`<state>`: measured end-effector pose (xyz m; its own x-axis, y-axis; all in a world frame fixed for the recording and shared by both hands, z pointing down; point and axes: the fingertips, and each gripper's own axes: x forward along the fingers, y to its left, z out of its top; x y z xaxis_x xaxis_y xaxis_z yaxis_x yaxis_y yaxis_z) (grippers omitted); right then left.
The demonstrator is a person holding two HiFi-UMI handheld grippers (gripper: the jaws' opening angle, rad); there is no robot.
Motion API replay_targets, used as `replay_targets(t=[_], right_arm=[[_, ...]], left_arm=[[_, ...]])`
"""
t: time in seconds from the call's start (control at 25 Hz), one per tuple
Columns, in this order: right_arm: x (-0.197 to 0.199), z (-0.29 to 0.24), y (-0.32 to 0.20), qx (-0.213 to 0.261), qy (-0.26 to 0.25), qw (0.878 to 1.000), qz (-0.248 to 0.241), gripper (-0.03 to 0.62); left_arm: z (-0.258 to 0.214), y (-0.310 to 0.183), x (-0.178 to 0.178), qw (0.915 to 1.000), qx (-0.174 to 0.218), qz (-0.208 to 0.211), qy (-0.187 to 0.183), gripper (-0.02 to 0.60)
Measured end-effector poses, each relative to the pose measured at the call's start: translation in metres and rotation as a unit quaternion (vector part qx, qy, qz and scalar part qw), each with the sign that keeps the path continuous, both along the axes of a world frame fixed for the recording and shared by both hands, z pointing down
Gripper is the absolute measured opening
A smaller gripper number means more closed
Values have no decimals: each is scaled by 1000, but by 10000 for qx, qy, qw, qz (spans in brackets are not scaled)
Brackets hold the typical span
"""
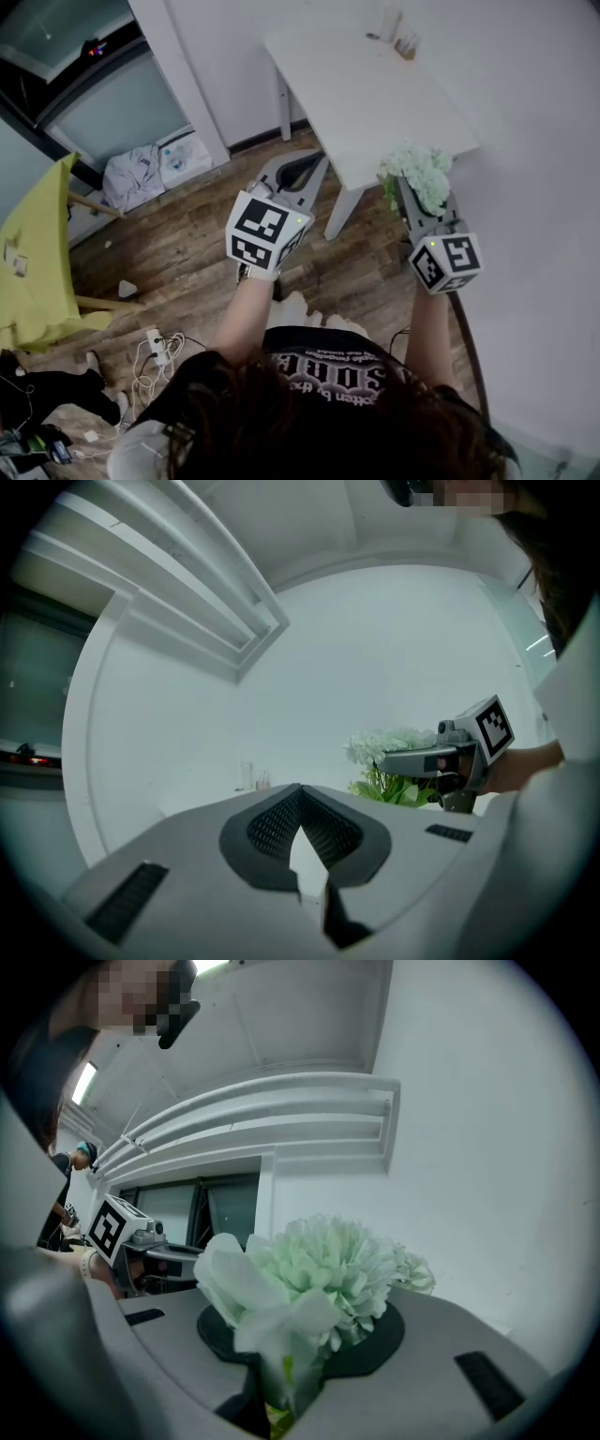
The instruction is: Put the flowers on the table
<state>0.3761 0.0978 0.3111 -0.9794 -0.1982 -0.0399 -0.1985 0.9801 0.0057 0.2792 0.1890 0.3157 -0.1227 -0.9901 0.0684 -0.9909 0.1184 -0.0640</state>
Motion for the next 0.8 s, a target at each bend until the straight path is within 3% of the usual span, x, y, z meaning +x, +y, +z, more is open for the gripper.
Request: replay_targets(t=[0.8], right_arm=[[-201, 5, -59, -46, 230, 9977, 641, 124]], left_arm=[[-5, -69, -218, 9973, 85, 732, 26, 2]])
